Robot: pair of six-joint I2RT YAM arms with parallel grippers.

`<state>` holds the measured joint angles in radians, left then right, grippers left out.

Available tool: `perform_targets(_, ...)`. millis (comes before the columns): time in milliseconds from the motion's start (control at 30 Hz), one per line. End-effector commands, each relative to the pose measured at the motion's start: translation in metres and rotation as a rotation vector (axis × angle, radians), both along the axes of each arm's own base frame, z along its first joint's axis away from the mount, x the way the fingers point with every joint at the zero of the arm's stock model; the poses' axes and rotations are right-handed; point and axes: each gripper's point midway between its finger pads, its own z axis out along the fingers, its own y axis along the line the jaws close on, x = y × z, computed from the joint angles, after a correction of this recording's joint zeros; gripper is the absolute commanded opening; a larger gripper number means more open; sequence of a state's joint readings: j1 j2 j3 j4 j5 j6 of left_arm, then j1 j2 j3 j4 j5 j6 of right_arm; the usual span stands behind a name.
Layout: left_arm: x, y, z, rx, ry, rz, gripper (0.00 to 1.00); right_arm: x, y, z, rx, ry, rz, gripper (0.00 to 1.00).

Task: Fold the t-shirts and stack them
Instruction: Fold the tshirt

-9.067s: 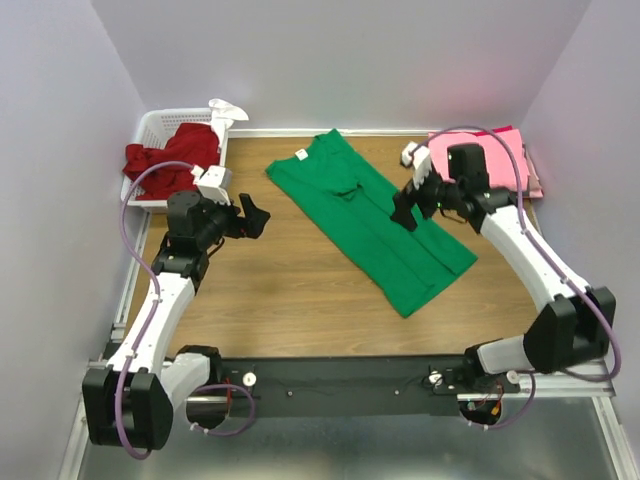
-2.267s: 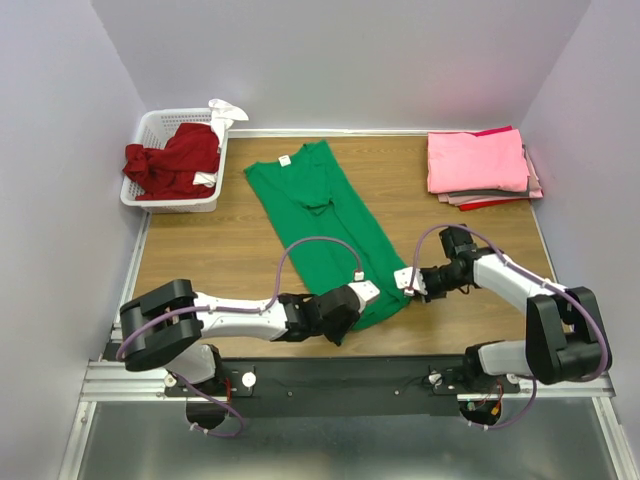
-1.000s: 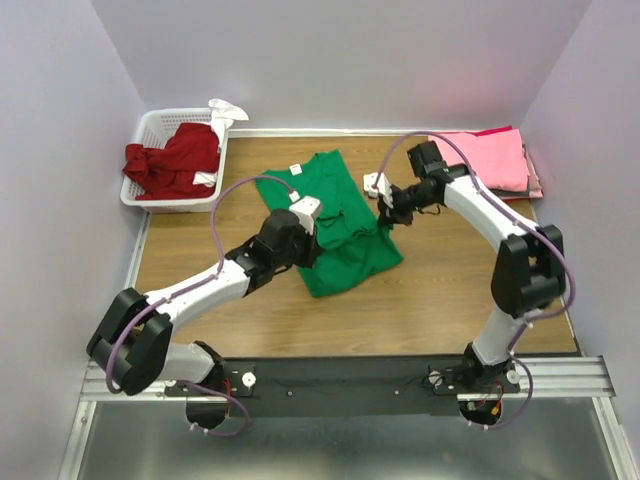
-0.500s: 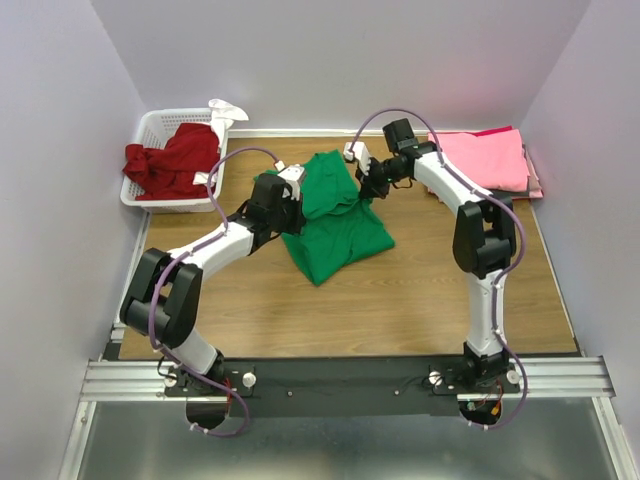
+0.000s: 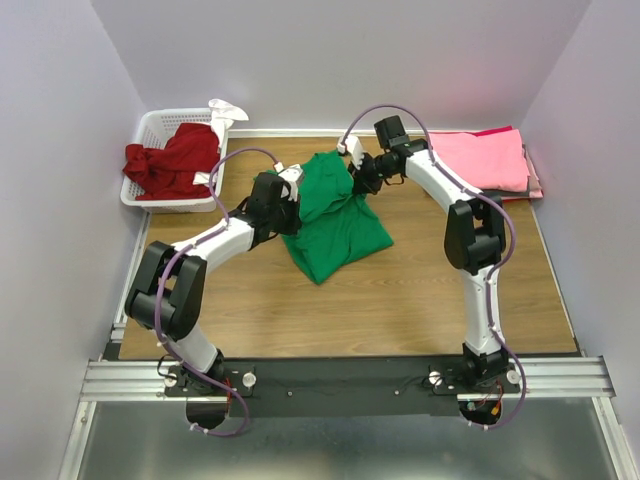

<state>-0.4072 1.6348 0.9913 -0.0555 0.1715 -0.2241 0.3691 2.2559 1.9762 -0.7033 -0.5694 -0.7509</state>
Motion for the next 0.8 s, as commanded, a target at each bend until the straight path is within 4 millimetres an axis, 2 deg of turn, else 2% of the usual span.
perform_targets(0, 0.007, 0.004, 0.001, 0.019, -0.001, 0.004, 0.0, 0.007, 0.007, -0.007, -0.014, -0.005, -0.022, 0.01)
perform_targets(367, 0.025, 0.016, 0.002, 0.081, -0.002, 0.026, 0.0, 0.008, 0.003, -0.014, -0.059, -0.022, -0.027, 0.02)
perform_targets(767, 0.028, 0.023, -0.004, 0.1, 0.017, 0.049, 0.0, 0.013, 0.01, -0.016, -0.064, -0.024, -0.042, 0.05)
